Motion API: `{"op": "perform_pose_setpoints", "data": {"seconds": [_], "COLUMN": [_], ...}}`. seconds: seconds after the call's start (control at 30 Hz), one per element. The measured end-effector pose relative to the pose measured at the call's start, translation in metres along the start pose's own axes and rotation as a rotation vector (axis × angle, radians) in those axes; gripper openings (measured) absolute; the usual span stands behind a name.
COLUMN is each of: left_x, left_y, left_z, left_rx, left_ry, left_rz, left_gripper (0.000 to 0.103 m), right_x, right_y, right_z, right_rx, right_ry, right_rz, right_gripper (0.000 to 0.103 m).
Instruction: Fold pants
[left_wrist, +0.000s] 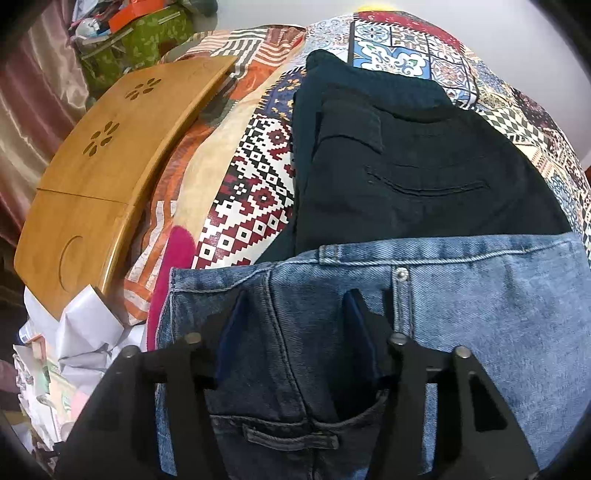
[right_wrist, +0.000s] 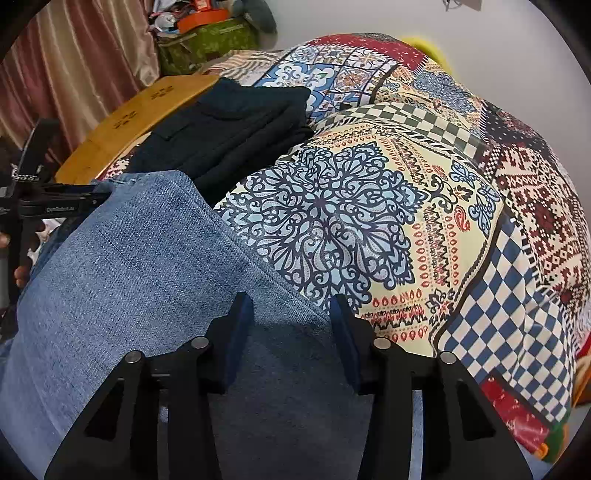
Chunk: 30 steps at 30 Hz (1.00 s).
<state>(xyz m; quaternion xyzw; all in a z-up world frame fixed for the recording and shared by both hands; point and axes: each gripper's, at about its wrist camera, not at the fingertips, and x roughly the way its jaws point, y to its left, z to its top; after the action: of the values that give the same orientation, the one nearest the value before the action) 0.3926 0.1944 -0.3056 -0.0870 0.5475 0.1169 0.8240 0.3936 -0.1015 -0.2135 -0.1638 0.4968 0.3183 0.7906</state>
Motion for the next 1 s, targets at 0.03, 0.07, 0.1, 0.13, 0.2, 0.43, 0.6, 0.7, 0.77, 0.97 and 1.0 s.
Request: {"op": "perform_pose_setpoints", "data": {"seconds": [0.03,0.07,0.1,0.13,0.2,0.43,0.6,0.7,0.77,0.97,1.0], "left_x": [-0.002,-0.004,-0.006,-0.008,-0.011,-0.032,-0.093,-0.123,-0.135,-0.16,-0.164], "left_y": [0.0,0.001,0.003,0.006,0.011,0.003,-0.014,-0.018,-0.017,-0.009,-0.007], "left_z": [-0.001,-0.003,-0.004,-0.006,-0.007,0.01,0.023,0.027,0.024,-0.005,-0.011], "left_rx": [-0.002,-0.01,-0.021,-0.039,-0.057,-0.027,0.009,0.033,0.033,0.039,0.035], "left_ry": [-0.003,-0.009,-0.014,-0.018,-0.018,-0.063,-0.241,-0.309,-0.324,-0.339,-0.339], "left_rz": [-0.001,0.009,0.031,0.04,0.028,0.077,0.124,0.115,0.096,0.072,0.067], "left_gripper": [0.047,0.038,0.024,0.021,0.016,0.009,0.009,0.009,0.009,0.009,0.009], "right_x": [0.0,-0.001,-0.001,-0.001,-0.005,-0.041,-0.075,-0.1,-0.115,-0.15,-0.157], "right_y": [0.0,0.001,0.001,0.0,-0.002,-0.005,-0.004,-0.01,-0.013,0.011,0.018], "right_z": [0.0,-0.001,-0.001,-0.002,-0.005,0.004,0.021,0.029,0.025,-0.009,-0.017], "right_rx": [0.003,0.013,0.023,0.037,0.061,0.103,0.086,0.12,0.147,0.15,0.146], "right_ry": [0.001,0.001,0.001,0.001,-0.013,-0.151,-0.21,-0.255,-0.278,-0.315,-0.321], "right_rz": [0.006,0.012,0.01,0.007,0.011,-0.055,-0.137,-0.142,-0.128,-0.064,-0.051], "right_gripper": [0.032,0.025,0.02,0.013,0.009,0.006,0.006,0.006,0.006,0.006,0.006]}}
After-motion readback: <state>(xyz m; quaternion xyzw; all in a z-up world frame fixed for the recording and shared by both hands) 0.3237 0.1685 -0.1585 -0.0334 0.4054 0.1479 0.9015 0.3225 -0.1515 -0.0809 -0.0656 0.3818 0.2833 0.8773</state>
